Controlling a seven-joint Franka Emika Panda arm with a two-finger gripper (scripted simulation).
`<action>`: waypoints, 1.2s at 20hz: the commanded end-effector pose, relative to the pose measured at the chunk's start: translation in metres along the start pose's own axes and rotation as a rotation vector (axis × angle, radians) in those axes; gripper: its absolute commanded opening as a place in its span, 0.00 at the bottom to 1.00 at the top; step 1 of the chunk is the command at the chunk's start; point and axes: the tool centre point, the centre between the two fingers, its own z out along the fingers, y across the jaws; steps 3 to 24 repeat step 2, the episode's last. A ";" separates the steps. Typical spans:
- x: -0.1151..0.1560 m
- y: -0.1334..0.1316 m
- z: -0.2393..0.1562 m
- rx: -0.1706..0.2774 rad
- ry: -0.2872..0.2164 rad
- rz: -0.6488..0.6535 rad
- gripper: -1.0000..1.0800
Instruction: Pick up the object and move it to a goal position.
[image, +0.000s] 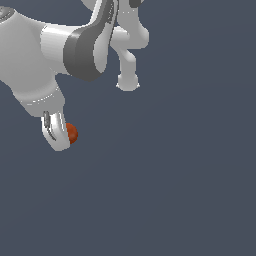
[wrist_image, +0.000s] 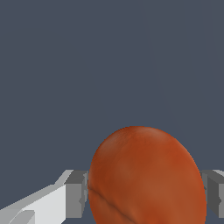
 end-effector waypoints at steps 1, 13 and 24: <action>0.000 -0.001 -0.001 0.001 0.001 -0.001 0.00; 0.000 -0.001 -0.001 0.001 0.001 -0.001 0.00; 0.000 -0.001 -0.001 0.001 0.001 -0.001 0.00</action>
